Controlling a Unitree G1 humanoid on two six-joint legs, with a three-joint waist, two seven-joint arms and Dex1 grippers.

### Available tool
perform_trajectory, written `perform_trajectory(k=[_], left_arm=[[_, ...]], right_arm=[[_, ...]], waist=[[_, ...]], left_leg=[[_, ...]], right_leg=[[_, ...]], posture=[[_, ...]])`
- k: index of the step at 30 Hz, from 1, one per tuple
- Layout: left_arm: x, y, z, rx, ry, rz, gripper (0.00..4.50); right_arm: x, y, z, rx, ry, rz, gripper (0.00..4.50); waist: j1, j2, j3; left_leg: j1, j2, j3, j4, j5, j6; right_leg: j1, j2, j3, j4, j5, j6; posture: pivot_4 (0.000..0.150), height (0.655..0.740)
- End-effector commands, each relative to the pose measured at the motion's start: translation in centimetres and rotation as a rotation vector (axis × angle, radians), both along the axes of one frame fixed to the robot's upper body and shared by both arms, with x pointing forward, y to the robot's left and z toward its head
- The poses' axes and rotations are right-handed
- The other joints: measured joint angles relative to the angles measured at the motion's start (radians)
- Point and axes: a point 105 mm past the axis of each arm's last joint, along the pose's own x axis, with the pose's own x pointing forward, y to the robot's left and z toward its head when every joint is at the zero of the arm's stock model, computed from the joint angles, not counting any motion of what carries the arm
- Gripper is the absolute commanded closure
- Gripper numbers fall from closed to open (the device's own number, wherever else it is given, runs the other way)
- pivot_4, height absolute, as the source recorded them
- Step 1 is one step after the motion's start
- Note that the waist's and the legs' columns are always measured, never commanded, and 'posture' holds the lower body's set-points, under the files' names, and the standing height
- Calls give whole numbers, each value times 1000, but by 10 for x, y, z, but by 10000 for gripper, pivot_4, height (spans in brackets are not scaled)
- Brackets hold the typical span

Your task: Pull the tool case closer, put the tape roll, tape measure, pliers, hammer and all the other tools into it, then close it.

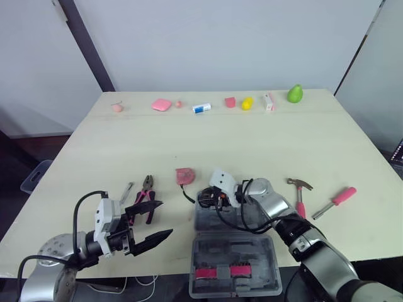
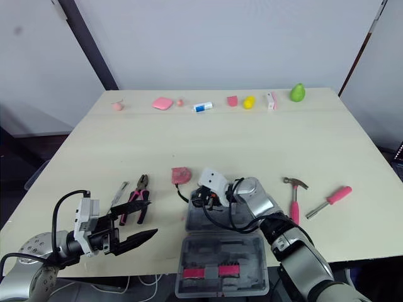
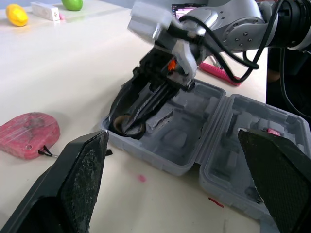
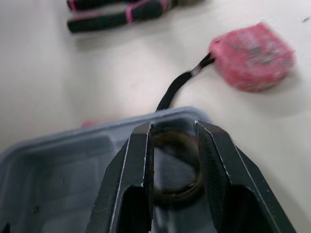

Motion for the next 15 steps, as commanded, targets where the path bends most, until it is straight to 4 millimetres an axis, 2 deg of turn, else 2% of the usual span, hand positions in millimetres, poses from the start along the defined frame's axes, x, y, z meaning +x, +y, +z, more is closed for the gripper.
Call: perform_trajectory(k=[1,3,5,7,9,11,12,14,15], left_arm=[[1,1,13,-21,-44,14,0],[6,7,16,-44,-38,58,0],[9,11,18,-53,-37,83,0],[11,18,22,-55,-44,116,0],[13,24,24,-60,-52,144,0],[13,26,25,-60,-57,158,0],[14,29,26,-52,-61,168,0],[15,31,26,-42,-64,178,0],[15,34,26,-41,-66,192,0]], right_arm=[[-3,0,45,171,-58,15,31265],[-5,-11,77,301,-87,-6,31265],[-7,-21,92,358,-99,-28,31265],[-5,-44,102,401,-135,-94,31265],[-4,-70,106,415,-172,-167,31265],[-5,-85,106,423,-199,-207,31265],[-3,-102,103,419,-202,-260,31265],[-3,-121,99,411,-201,-321,31265],[-4,-138,96,406,-211,-372,31265]], waist=[[0,0,0],[1,0,0],[1,0,0],[3,0,0],[7,-1,0],[7,-1,0],[6,-1,0],[6,-1,0],[5,-1,0]], left_leg=[[0,0,0,0,0,0],[0,0,0,0,0,0],[-1,1,-1,-1,0,0],[-1,1,-1,-1,0,0],[-1,0,-1,0,0,0],[-1,0,-1,-1,0,0],[-1,0,0,-1,0,0],[-1,-1,0,-1,0,0],[-1,-1,0,-2,0,0]], right_leg=[[0,0,0,0,0,0],[0,0,0,0,0,0],[0,0,-1,0,0,0],[0,-1,-1,0,0,0],[0,-1,-1,-1,0,0],[1,-1,-1,-2,0,0],[1,-1,-1,-3,0,0],[1,-1,-1,-3,0,0],[1,-1,-1,-3,0,0]], posture=[[1500,7400],[1500,7400],[1500,7400],[1500,7400],[1500,7400],[1500,7400],[1500,7400],[1500,7400],[1500,7400]])
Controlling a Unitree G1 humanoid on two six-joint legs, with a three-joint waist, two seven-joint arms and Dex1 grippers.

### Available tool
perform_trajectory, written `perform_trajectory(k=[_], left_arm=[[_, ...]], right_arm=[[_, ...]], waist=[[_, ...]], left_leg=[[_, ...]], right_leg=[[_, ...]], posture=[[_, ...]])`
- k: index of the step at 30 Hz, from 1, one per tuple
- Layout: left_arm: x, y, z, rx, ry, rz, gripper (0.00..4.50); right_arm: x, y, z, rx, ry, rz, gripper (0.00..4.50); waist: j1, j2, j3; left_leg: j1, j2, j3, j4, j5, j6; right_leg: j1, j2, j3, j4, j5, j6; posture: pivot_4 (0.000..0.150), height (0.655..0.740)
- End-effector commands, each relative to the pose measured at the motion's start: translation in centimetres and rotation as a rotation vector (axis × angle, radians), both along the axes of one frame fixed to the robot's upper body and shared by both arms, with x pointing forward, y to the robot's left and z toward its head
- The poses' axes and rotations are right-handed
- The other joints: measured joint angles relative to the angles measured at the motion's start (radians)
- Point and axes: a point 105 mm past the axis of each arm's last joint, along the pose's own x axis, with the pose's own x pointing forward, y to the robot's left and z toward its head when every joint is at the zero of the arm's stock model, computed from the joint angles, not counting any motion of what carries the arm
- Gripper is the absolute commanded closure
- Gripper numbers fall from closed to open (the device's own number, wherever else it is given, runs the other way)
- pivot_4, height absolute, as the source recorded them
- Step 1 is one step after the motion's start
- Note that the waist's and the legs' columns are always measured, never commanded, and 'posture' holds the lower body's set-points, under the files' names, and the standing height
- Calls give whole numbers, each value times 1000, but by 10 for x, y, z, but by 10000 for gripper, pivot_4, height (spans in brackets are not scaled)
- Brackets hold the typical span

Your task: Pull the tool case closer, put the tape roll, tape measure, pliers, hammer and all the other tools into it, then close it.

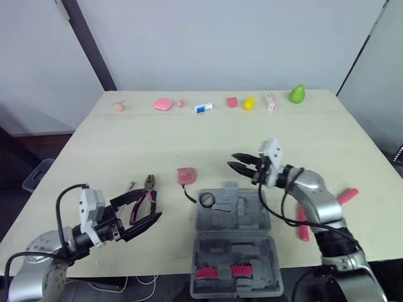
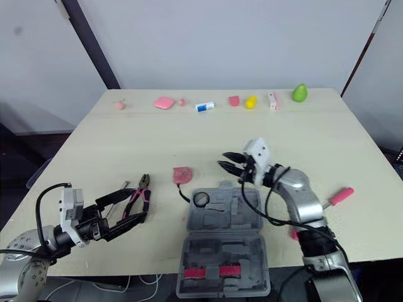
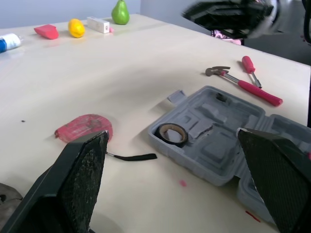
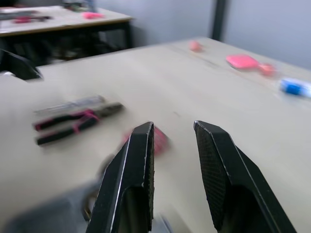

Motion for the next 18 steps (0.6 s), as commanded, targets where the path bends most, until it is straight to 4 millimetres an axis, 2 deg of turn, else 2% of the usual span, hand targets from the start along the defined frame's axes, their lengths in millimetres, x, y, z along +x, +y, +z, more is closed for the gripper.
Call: perform_trajectory(k=[1,3,7,11,12,15,18], left_arm=[[-1,11,4,22,-18,36,0],[-4,16,-2,31,0,58,0],[-10,27,-11,33,22,103,0],[-19,42,-24,35,67,158,0],[-21,48,-28,35,80,180,0],[-31,62,-39,48,119,237,0],[-38,71,-45,54,134,285,0]], right_arm=[[-7,-44,16,55,-64,-124,31265],[-19,-75,10,60,-47,-203,31265],[-40,-114,-5,38,-7,-304,31265],[-76,-162,-37,-1,87,-426,31265],[-86,-175,-45,-6,109,-467,27494],[-113,-205,-65,-26,155,-568,22001],[-130,-219,-74,-43,180,-614,9172]], waist=[[0,0,0],[2,0,0],[-1,0,0],[2,-1,0],[2,-1,0],[3,-2,-1],[0,-2,-1]], left_leg=[[0,0,0,0,0,0],[0,0,0,-2,0,0],[-1,0,1,-4,0,0],[1,0,1,-4,0,0],[1,0,1,-4,0,0],[1,0,2,-3,0,0],[3,0,3,-3,0,0]], right_leg=[[0,0,0,0,0,0],[0,1,0,-1,0,0],[0,1,0,-6,0,0],[2,2,1,-6,0,0],[2,2,1,-6,0,0],[2,2,1,-7,0,1],[3,2,2,-6,0,1]], posture=[[1500,7400],[1500,7400],[1500,7400],[1500,7400],[1500,7400],[1500,7400],[1500,7400]])
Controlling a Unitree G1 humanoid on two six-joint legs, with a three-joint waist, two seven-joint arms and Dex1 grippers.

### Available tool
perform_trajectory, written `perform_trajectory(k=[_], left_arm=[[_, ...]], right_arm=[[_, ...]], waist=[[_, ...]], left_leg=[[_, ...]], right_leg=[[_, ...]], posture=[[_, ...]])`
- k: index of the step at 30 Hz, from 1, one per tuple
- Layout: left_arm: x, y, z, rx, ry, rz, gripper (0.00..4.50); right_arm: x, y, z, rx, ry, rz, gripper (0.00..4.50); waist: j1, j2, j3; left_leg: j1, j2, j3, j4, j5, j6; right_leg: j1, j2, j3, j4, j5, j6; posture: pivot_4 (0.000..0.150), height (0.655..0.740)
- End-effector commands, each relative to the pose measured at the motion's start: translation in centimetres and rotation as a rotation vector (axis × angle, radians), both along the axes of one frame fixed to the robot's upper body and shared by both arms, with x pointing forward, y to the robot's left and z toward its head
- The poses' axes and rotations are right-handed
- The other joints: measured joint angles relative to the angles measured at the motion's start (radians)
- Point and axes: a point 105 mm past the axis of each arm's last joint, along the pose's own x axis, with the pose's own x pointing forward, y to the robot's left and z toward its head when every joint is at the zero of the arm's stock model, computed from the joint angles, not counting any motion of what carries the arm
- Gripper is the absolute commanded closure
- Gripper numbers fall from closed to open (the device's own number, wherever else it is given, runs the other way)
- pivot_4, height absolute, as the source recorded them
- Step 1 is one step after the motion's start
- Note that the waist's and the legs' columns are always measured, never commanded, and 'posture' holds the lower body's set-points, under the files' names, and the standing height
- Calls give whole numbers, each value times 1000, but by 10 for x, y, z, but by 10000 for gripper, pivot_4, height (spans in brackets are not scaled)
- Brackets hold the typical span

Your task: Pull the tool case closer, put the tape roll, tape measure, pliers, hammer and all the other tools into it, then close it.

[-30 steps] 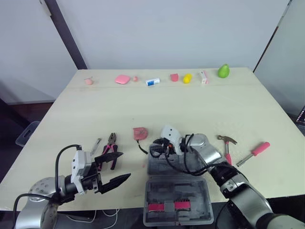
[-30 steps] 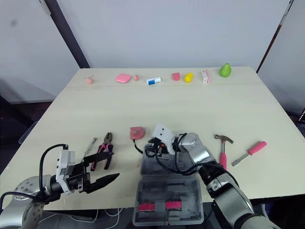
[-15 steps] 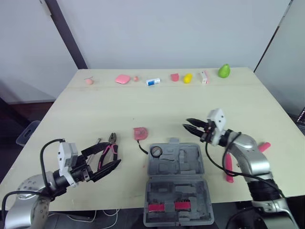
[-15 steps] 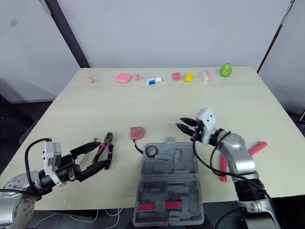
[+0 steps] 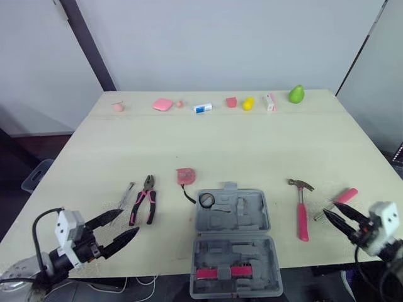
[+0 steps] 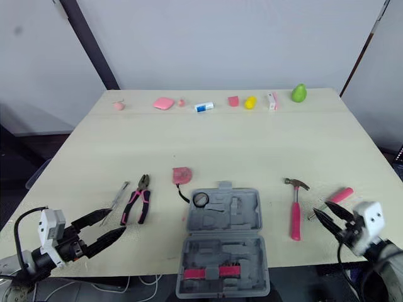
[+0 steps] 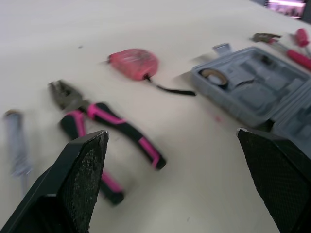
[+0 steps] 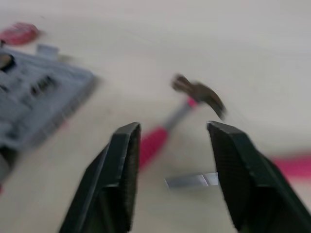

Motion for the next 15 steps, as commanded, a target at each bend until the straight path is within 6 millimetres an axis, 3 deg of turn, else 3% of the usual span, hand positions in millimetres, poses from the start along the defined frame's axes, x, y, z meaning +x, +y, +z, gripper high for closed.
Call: perform_trajectory(k=[1,2,8,15], left_arm=[[-9,15,2,23,-17,63,0],[-12,19,1,23,-13,80,0],[-25,38,-11,42,34,159,0],[-17,22,-11,33,23,105,0]], right_arm=[[-15,-18,6,-16,-37,-48,6091],[-21,-23,4,-14,-31,-59,232],[-41,-43,-6,-33,11,-124,232],[-35,-40,0,-38,-14,-98,232]], waist=[[-4,0,0],[-5,0,0],[-3,-2,-2],[1,-5,-5]], left_leg=[[0,0,1,0,0,0],[1,1,1,0,0,0],[2,1,2,0,0,0],[2,2,2,0,0,0]], right_leg=[[0,0,1,0,0,0],[0,0,2,0,0,0],[0,0,3,0,0,0],[0,0,3,0,0,0]], posture=[[1500,7400],[1500,7400],[1500,7400],[1500,7400]])
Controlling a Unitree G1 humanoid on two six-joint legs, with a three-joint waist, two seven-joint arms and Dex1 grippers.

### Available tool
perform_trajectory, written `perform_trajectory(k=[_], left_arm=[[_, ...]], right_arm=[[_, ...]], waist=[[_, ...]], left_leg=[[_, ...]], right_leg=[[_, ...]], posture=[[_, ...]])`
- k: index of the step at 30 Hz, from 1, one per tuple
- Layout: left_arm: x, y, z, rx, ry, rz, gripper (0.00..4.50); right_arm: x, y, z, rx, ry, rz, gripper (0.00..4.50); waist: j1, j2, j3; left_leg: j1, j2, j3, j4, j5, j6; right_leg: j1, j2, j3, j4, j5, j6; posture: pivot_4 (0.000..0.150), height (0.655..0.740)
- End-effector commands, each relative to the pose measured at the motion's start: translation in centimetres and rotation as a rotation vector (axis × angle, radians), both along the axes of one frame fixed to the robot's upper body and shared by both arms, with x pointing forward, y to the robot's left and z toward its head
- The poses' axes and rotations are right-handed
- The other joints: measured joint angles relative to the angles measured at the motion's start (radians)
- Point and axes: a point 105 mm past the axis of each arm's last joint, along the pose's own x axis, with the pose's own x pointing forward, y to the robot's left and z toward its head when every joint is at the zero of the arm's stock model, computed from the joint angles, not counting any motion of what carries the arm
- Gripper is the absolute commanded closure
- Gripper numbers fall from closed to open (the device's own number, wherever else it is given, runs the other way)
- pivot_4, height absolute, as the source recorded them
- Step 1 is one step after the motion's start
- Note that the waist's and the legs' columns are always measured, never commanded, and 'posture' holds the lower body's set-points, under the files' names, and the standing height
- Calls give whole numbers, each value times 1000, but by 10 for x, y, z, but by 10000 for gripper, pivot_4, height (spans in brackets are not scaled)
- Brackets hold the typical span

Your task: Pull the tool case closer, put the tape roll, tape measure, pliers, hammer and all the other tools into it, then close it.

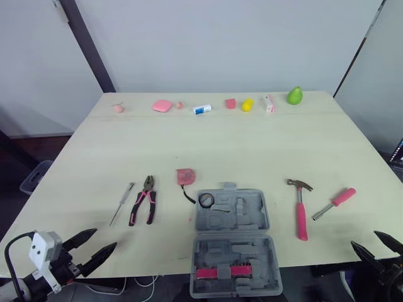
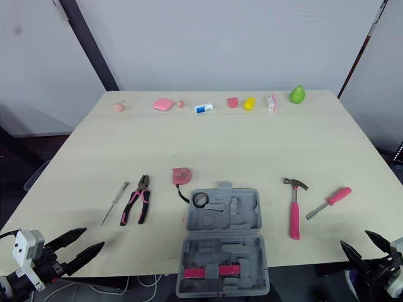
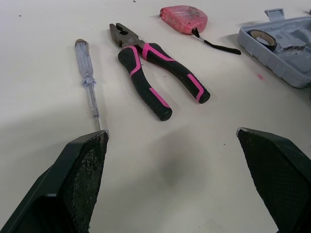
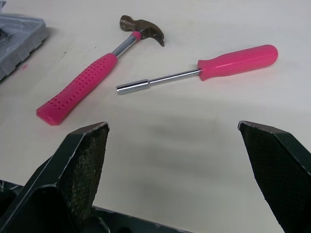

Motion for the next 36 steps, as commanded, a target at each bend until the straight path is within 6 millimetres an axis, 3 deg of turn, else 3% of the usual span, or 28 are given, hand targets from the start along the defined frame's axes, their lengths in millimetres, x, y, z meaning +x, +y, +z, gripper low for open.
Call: perform_trajectory(k=[1,5,8,14,17,25,32,36], left_arm=[[11,-16,14,7,-59,-53,0],[26,-43,30,4,-93,-122,0],[45,-61,39,33,-123,-118,0],[65,-107,39,77,-74,-146,0],[80,-132,43,23,-63,-51,0],[106,-152,34,50,-6,200,0],[140,-168,19,75,11,362,0],[156,-173,7,136,44,368,0]], right_arm=[[7,1,22,-29,-73,42,232],[17,15,36,2,-104,113,232],[26,37,46,52,-110,225,232],[47,79,73,91,-147,427,232],[54,99,79,82,-143,551,232],[77,126,96,46,-219,694,232],[89,130,98,14,-229,706,232],[93,129,96,-1,-222,696,232]], waist=[[1,-1,-1],[2,-1,-2],[5,-1,-2],[4,-1,-3],[10,-1,-3],[24,-1,-4],[33,-1,-4],[31,-1,-4]], left_leg=[[0,0,0,0,0,0],[0,0,0,0,0,0],[0,0,0,0,0,0],[1,0,0,1,0,0],[0,-1,-1,1,0,0],[-1,-3,-4,4,0,0],[-3,-4,-4,6,0,0],[-3,-4,-4,8,0,0]], right_leg=[[0,0,0,0,0,0],[0,0,0,0,0,0],[0,-1,0,0,0,0],[1,0,1,1,1,1],[1,0,1,0,2,3],[2,3,1,1,3,4],[2,2,1,1,4,5],[3,3,1,1,4,5]], posture=[[1500,7400],[1500,7400],[1500,7400],[1500,7400],[1500,7400],[1500,7400],[1500,7400],[1500,7400]])
